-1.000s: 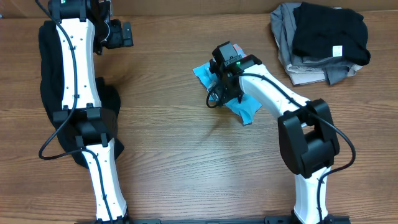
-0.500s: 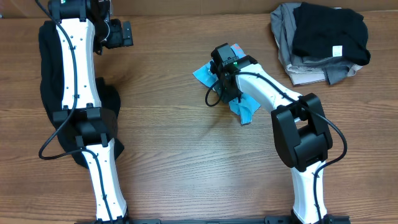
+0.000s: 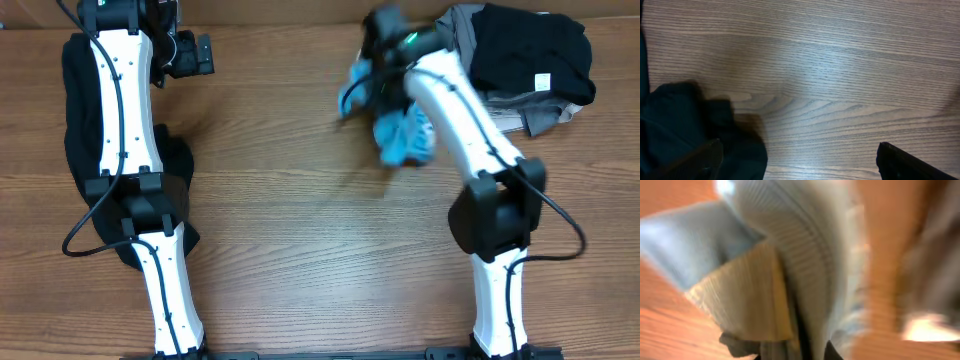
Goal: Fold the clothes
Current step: 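Carry the T-shirt with the right gripper to the clothes stack at upper right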
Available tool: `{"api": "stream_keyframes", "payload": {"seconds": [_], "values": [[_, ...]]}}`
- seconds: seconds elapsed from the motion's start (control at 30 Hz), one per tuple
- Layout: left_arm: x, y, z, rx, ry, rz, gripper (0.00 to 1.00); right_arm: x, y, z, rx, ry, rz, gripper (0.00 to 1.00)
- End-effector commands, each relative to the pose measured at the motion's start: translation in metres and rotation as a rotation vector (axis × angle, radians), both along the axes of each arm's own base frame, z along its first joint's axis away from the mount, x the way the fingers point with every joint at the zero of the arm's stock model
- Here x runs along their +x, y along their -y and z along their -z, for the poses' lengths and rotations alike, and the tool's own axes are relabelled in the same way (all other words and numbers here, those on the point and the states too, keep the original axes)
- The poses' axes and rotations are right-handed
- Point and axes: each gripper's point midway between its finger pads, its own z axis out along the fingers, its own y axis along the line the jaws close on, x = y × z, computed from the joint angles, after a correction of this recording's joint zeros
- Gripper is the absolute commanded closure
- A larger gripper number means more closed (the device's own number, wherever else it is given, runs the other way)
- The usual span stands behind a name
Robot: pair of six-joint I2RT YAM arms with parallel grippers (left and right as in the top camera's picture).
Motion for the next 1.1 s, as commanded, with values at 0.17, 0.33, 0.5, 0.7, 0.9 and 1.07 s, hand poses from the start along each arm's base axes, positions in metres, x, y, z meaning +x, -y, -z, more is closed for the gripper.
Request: {"api": "stream_keyframes", "payload": {"seconds": [0.17,0.33,0.5,0.7,0.9,1.07], "values": [[0.003,0.000,-0.012,0.017,0.042,0.021,0.00,0.039,0.094,-0.151,-0.005,0.402,0.212,0.96],[0.006,0.000,-0.013,0.018,0.051,0.021,0.00,0.043,0.160,-0.205,-0.054,0.563,0.322,0.96],[0.006,0.000,-0.013,0.018,0.053,0.021,0.00,0.046,0.225,-0.229,-0.104,0.657,0.410,0.96],[0.009,0.000,-0.014,0.018,0.067,0.021,0.00,0.052,0.293,-0.243,-0.158,0.745,0.494,0.96],[0.014,0.000,-0.016,0.020,0.086,0.023,0.00,0.065,0.326,-0.218,-0.133,0.724,0.502,0.96],[0.016,0.000,-0.017,0.021,0.097,0.022,0.00,0.086,0.324,-0.164,-0.132,0.636,0.474,0.96]]}}
